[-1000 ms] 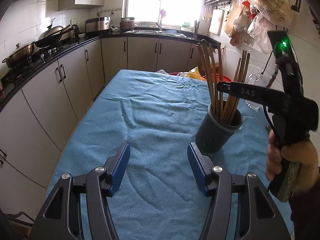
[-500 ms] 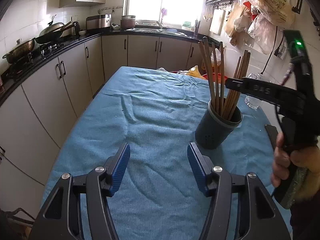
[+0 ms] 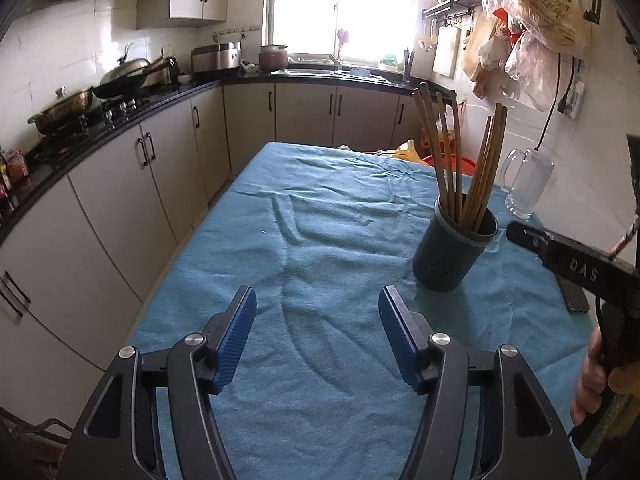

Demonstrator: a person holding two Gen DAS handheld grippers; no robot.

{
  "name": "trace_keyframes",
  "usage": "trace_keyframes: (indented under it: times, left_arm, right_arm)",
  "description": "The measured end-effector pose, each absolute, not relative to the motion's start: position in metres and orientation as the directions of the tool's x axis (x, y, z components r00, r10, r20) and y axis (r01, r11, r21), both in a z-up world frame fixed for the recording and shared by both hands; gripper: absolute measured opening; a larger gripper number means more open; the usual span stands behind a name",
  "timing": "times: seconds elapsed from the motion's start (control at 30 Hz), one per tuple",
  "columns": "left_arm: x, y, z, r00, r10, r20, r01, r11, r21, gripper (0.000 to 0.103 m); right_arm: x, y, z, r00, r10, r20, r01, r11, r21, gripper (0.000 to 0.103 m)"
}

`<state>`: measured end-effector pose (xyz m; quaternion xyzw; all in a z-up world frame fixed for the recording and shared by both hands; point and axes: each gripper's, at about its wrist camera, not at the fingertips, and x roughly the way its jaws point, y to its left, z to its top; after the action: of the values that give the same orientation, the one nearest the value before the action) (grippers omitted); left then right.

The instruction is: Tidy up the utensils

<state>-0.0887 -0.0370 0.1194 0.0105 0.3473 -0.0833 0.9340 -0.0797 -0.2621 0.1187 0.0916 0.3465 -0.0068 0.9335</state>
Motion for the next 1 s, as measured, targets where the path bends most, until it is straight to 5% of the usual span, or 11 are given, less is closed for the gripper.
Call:
trace_keyframes:
  times: [0.23, 0.4, 1.0]
  left_arm:
    - [-0.109, -0.037, 0.131, 0.809, -0.081, -0.582, 0.107, 0.994, 0.011, 0.089]
    - [-0.122, -0.035, 0.14, 0.835, -0.062, -0.547, 0.073, 0.997, -0.002, 0.096]
    - [-0.183, -0.047, 0.17, 0.931, -0.009, -0.365, 0.035, 0.997, 0.065, 0.103]
  right_arm:
    - [-0.107, -0.265, 0.11, 0.756, 0.044, -0.654, 0.104, 0.977, 0.186, 0.06]
    - [-0.129, -0.262, 0.111, 0.766, 0.02, -0.643, 0.131, 0.974, 0.187, 0.062]
    - [-0.189, -0.257, 0.116, 0.791, -0.069, -0.608, 0.189, 0.972, 0.136, 0.068]
